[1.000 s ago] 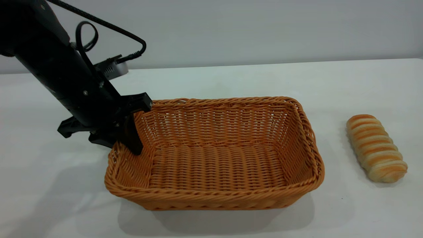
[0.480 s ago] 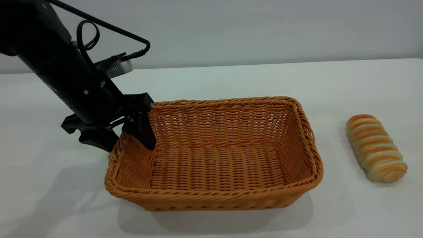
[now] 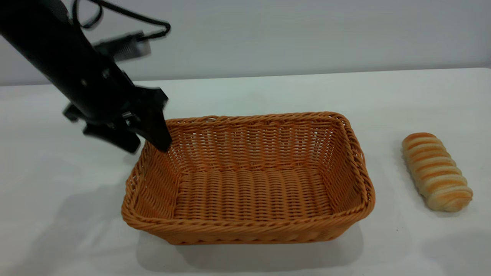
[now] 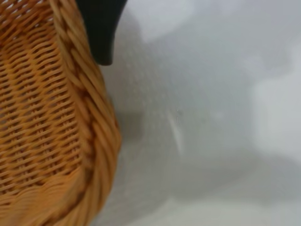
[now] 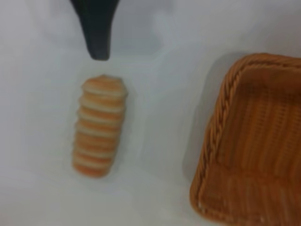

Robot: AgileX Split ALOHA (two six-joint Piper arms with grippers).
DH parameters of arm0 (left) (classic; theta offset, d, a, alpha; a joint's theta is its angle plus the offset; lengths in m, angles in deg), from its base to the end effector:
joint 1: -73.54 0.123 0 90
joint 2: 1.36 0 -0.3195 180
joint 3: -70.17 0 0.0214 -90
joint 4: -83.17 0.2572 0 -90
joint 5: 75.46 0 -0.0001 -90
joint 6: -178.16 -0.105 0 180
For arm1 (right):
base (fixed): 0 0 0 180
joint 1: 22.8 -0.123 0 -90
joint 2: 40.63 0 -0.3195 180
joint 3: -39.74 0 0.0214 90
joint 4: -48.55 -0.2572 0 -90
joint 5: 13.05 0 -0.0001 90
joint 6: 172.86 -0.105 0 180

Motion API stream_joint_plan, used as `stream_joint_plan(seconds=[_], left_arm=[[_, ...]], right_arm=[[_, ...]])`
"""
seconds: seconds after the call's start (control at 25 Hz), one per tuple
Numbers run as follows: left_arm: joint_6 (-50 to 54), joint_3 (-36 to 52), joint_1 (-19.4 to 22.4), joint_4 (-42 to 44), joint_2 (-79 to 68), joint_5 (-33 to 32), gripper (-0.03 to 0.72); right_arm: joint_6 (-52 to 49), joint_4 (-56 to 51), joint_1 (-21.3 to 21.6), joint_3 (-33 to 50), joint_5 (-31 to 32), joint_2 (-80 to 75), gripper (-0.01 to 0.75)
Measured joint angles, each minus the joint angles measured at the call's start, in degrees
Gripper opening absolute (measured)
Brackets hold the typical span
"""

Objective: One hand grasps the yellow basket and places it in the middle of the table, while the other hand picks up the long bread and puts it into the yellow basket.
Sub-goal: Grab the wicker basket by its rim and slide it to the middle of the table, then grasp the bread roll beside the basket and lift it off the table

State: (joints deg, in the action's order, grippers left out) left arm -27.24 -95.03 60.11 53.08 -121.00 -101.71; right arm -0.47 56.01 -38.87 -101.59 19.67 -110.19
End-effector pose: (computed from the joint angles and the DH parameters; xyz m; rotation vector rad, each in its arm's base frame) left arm 0.3794 -0.1146 0.1412 0.3345 2.7393 -0.3807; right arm 0.1996 0.0498 0.2811 -0.2844 2.4372 0.0472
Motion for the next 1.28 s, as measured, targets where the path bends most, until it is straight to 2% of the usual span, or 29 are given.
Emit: stream_joint_plan(seconds=[0.16, 0.48, 0.64, 0.92, 1.28], left_arm=[[0.00, 0.00, 0.00, 5.44, 4.28, -2.47, 0.586], [2.28, 0.00, 0.00, 11.02, 13.62, -6.70, 0.584], [5.11, 0.00, 0.00, 13.05, 19.56, -8.33, 0.584], [7.99, 2.79, 0.00, 15.44, 29.59, -9.71, 0.584], [10.34, 9.62, 0.00, 16.28, 40.29, -11.88, 0.584]], right_arm=[[0.00, -0.52, 0.00, -3.28, -0.87, -9.61, 0.597], [-1.50, -1.25, 0.34, -12.68, 0.26, -27.90, 0.599], [-1.44, -2.27, 2.37, -17.03, 2.03, -35.98, 0.592], [7.60, -10.77, 7.04, -22.96, 4.86, -47.01, 0.590], [13.13, -14.64, 7.28, -27.09, 4.70, -54.27, 0.591]])
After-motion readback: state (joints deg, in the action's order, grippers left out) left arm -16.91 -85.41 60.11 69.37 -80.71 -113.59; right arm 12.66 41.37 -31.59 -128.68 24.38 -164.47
